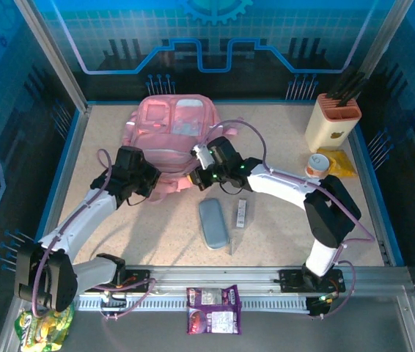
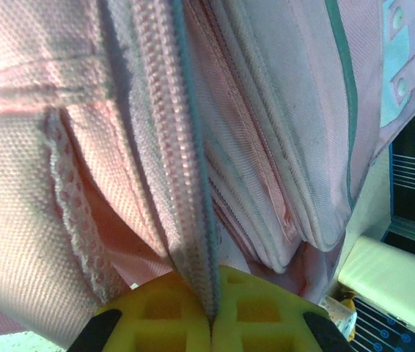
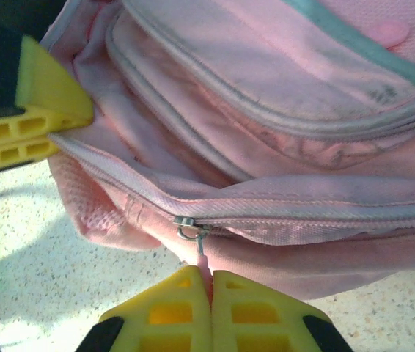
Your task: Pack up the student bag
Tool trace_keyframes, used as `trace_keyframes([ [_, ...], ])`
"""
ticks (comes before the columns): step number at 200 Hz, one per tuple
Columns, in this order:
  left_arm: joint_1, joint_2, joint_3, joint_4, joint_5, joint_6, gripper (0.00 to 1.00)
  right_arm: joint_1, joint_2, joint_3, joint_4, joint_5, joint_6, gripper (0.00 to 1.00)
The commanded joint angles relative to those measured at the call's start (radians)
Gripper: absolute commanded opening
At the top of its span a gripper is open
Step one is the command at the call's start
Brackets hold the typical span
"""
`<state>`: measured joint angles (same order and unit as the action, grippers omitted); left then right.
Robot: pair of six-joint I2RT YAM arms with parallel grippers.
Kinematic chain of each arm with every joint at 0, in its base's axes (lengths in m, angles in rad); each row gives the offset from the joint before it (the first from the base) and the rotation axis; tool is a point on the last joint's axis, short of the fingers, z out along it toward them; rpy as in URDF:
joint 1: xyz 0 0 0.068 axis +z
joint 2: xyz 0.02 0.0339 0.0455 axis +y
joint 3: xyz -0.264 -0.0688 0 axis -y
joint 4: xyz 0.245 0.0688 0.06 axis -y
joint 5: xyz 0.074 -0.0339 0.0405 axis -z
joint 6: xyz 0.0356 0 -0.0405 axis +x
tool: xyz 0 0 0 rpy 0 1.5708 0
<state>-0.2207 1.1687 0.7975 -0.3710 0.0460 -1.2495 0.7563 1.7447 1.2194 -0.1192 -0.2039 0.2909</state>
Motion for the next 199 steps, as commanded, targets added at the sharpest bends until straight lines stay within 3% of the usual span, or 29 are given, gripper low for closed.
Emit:
trace_keyframes([
  [1, 0.033, 0.004, 0.034, 0.028, -0.09, 0.031, 0.0, 0.067, -0.044, 0.05, -0.122, 0.048, 0.032, 0.0],
  [30, 0.005, 0.023, 0.048, 0.046, -0.109, -0.004, 0.0, 0.141, -0.02, 0.146, -0.14, -0.002, 0.166, 0.0],
  [63, -0.01, 0.039, 0.044, 0.116, -0.062, -0.058, 0.0, 0.158, 0.023, 0.223, -0.177, -0.028, 0.248, 0.0],
  [91, -0.019, 0.039, 0.054, 0.137, -0.047, -0.085, 0.0, 0.188, 0.045, 0.327, -0.349, 0.147, 0.181, 0.0],
  [127, -0.025, 0.031, 0.093, 0.096, -0.041, -0.092, 0.0, 0.152, 0.012, 0.432, -0.469, 0.286, 0.113, 0.0],
  [159, -0.022, 0.015, 0.087, 0.123, -0.005, -0.109, 0.0, 0.178, 0.008, 0.429, -0.456, 0.23, 0.085, 0.0],
  [199, -0.02, 0.027, 0.077, 0.148, 0.026, -0.119, 0.0, 0.208, 0.013, 0.269, -0.333, 0.111, 0.09, 0.0],
])
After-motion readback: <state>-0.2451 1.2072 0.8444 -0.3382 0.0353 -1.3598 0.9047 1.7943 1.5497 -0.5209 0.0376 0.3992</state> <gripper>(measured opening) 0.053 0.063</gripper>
